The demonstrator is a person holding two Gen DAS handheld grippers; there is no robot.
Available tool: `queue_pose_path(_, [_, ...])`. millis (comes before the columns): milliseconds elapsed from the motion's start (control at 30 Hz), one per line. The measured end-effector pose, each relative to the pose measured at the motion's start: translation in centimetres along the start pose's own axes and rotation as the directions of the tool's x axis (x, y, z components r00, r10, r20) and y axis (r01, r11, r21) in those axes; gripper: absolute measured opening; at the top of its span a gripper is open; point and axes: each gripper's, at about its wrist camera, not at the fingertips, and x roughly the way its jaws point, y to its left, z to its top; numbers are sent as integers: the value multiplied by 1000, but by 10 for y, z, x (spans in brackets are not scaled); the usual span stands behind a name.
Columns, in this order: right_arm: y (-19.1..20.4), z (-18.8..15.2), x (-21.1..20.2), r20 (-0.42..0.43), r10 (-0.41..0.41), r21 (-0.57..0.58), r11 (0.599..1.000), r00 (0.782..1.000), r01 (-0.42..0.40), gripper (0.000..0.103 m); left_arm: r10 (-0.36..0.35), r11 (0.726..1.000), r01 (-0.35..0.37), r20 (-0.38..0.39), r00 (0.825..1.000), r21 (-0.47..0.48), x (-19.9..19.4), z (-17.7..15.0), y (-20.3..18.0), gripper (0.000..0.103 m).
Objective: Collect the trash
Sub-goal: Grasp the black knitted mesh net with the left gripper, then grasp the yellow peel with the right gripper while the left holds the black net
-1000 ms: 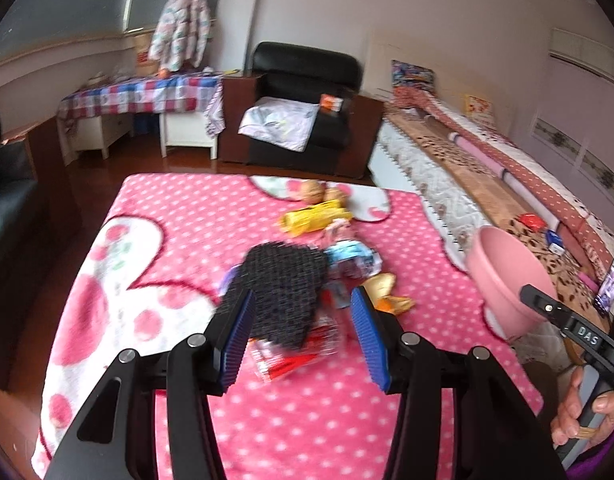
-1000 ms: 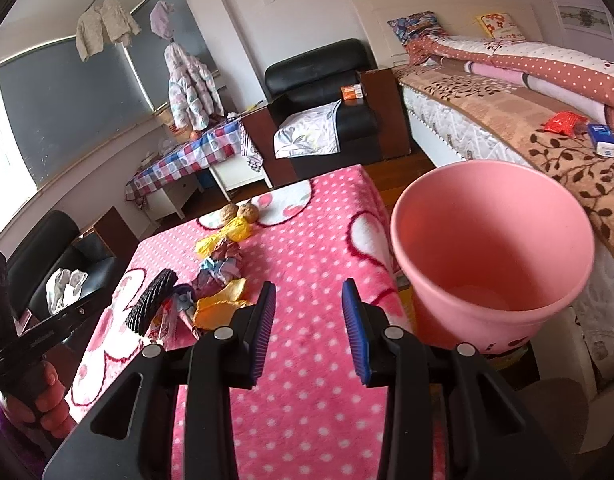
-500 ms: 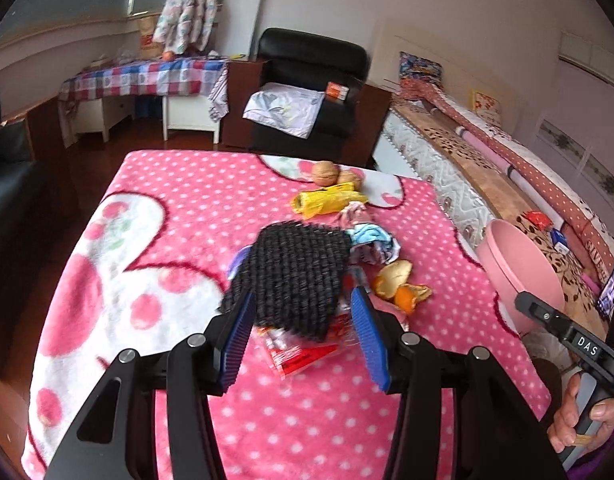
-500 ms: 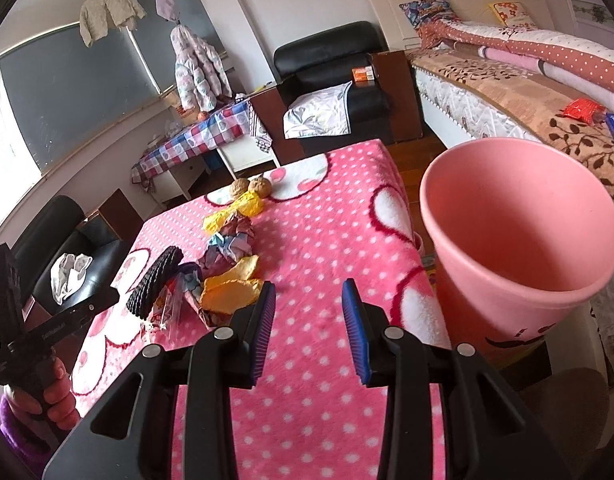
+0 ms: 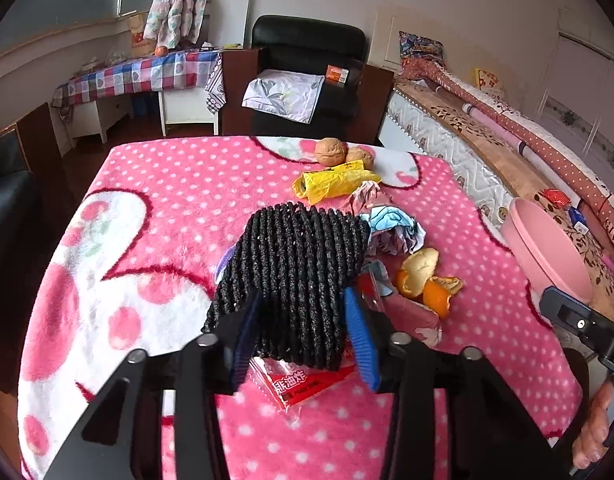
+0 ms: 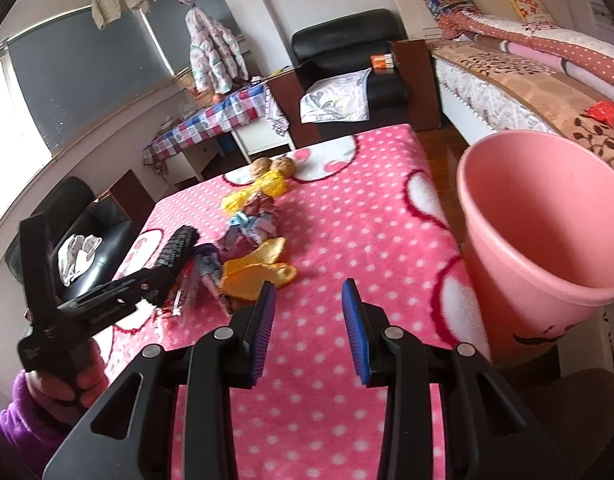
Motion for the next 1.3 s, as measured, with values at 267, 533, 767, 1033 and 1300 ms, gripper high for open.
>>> queue_pose_path(267, [32, 1, 23, -64, 57, -40, 997, 996, -59, 35, -46, 997, 47, 12, 999, -66, -7, 0, 17, 11])
queue_pose_path(533, [55, 6, 52, -108, 62, -40, 997, 992, -67, 35, -80, 993, 84, 53, 995, -86, -26, 2, 27, 11])
queue_pose_path(767, [57, 11, 76, -142, 14, 1, 1000, 990, -14, 35, -99, 989, 106, 71, 993, -101, -37, 3, 34, 11])
queue_pose_path(1033, [54, 8, 87, -171, -2, 10, 1000, 985, 4, 23, -106, 988, 113, 64, 992, -107, -38, 0, 35, 11])
queue_pose_path(1300, [51, 5, 78, -170, 6, -12, 1000, 985, -8, 9, -108, 988, 114, 66, 992, -104, -39, 0, 34, 11])
